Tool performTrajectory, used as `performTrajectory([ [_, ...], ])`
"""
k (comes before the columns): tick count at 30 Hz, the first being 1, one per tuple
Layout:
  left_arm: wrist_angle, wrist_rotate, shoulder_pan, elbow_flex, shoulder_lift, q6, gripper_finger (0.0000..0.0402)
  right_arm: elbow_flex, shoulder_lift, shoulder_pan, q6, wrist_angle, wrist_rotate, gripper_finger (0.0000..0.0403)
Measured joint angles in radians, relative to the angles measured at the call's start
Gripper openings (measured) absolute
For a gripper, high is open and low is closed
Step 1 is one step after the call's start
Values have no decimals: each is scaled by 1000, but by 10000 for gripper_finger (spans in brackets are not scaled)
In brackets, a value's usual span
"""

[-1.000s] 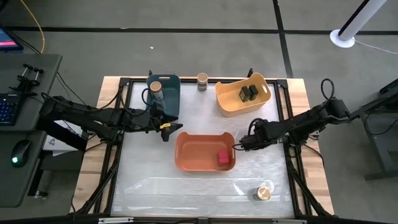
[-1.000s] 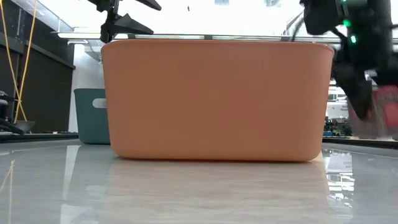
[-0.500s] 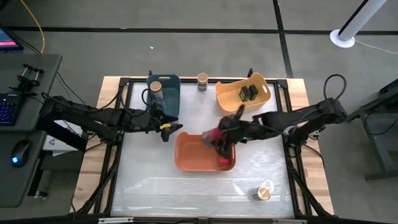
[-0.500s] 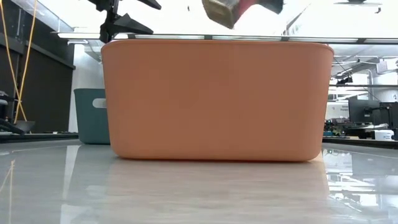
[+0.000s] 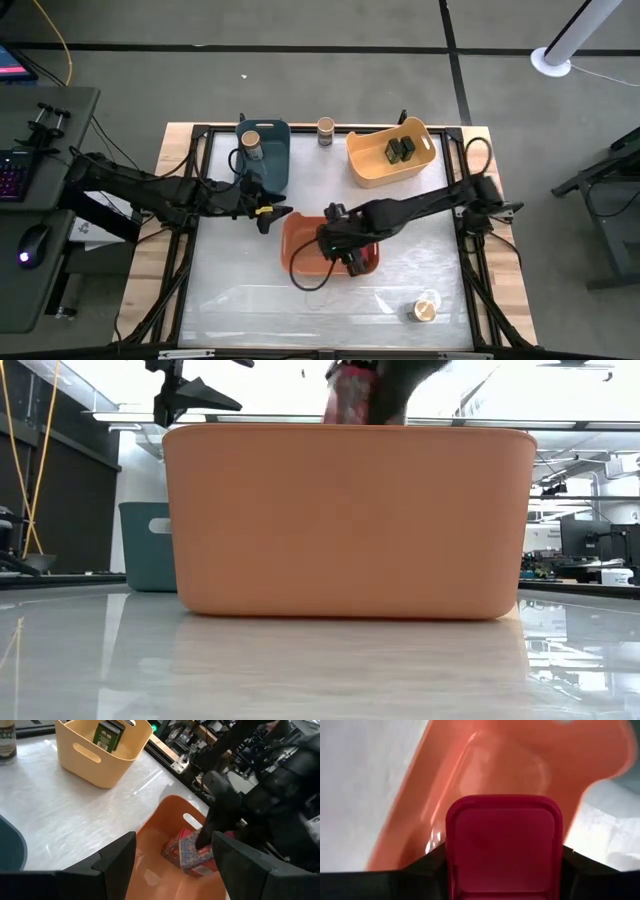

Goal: Sort spices by type
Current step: Put the red seasoning can into the orange bin

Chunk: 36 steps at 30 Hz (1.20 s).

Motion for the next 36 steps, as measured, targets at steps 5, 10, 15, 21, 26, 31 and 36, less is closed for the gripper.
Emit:
performTrajectory([
  [5,-4,0,-2,0,0,-6,245,112,105,0,-211,-127,-9,199],
  [10,-5,0,-2,0,0,-6,245,123,154,8,-406,-132,-6,231],
  [15,-7,0,-2,0,0,-6,245,123,167,22,-415,-131,-8,253],
  [21,-22,-1,-2,0,0,-6,245,123,168,28,-415,-132,5,257],
  [26,-31,-1,-2,0,0,-5,245,142,168,27,-415,-141,46,258],
  [31,-33,-1,-2,0,0,-5,245,200,168,20,-404,-154,42,245],
  [36,-63,43,-20,0,0,-5,245,226,167,-20,-255,-189,-69,178],
])
